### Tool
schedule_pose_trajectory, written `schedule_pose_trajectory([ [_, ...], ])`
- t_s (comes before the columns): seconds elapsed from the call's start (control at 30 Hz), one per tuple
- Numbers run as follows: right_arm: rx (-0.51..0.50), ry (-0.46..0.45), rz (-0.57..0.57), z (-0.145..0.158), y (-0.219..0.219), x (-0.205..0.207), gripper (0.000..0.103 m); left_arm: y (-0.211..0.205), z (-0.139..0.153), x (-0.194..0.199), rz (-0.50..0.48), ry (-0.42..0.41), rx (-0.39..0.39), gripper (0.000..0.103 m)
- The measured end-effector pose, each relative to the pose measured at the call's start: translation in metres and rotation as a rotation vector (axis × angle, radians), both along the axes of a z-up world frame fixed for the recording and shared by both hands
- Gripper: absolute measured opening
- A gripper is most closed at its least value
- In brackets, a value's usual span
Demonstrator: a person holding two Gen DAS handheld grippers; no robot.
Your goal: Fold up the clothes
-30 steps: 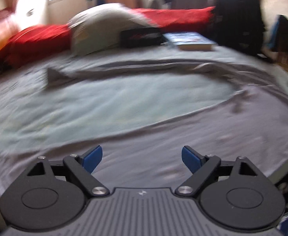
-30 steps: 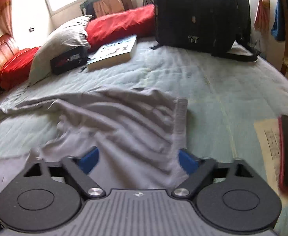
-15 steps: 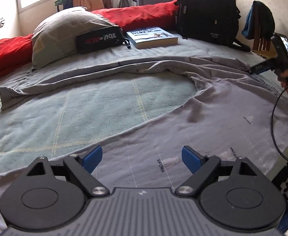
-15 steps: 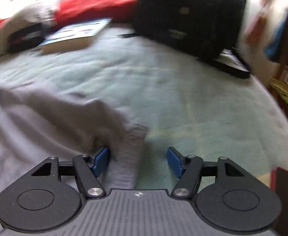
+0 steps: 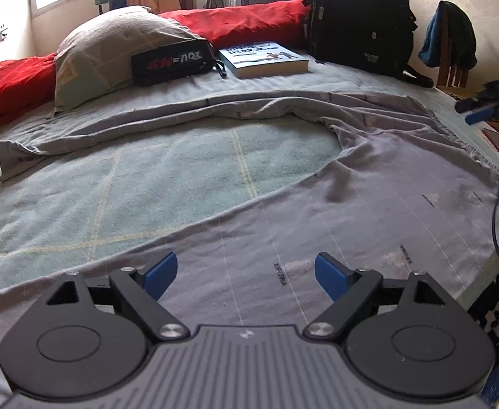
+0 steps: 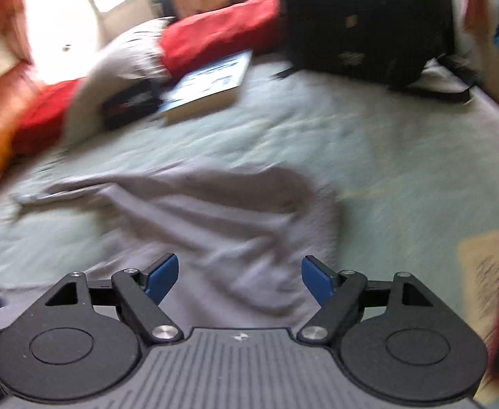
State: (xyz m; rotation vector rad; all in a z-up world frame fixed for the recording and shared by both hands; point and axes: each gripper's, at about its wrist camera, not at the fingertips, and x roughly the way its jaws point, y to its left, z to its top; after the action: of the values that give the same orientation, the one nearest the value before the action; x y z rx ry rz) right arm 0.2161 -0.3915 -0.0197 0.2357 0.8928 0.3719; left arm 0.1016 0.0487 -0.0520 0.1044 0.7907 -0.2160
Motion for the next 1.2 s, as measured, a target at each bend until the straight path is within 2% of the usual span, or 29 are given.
schedule_pose_trajectory([
  [0.1, 0.056, 0.053, 0.038, -0.011, 0.014, -0.023, 0.086, 0.000, -0.005, -0.003, -0.012, 0.010, -0.013, 0.088],
  [0.23, -0.016, 0.109, -0.015, -0.039, 0.020, -0.045, 0.086, 0.001, -0.018, -0.007, 0.003, 0.049, 0.011, 0.088],
  [0.33, -0.138, 0.062, -0.070, -0.044, 0.026, -0.067, 0.086, 0.005, -0.025, -0.013, 0.021, 0.068, 0.023, 0.088],
  [0.53, -0.077, -0.011, -0.049, -0.036, 0.053, -0.095, 0.094, 0.006, -0.016, -0.023, 0.015, 0.041, -0.015, 0.088],
  [0.7, -0.085, 0.042, -0.038, -0.056, 0.076, -0.097, 0.097, 0.022, -0.023, -0.031, 0.034, 0.060, -0.040, 0.088],
  [0.8, -0.115, 0.031, -0.035, -0.057, 0.083, -0.102, 0.103, 0.048, -0.012, -0.041, 0.057, 0.042, -0.042, 0.088],
  [0.87, -0.125, 0.037, -0.040, -0.057, 0.085, -0.103, 0.103, 0.072, -0.004, -0.043, 0.103, 0.017, -0.020, 0.088],
  [1.0, -0.129, 0.041, -0.056, -0.061, 0.087, -0.102, 0.103, 0.135, 0.002, -0.038, 0.278, -0.006, 0.042, 0.088],
  [1.2, -0.205, 0.028, -0.049, -0.063, 0.098, -0.104, 0.103, 0.212, -0.025, -0.034, 0.468, 0.053, 0.034, 0.090],
])
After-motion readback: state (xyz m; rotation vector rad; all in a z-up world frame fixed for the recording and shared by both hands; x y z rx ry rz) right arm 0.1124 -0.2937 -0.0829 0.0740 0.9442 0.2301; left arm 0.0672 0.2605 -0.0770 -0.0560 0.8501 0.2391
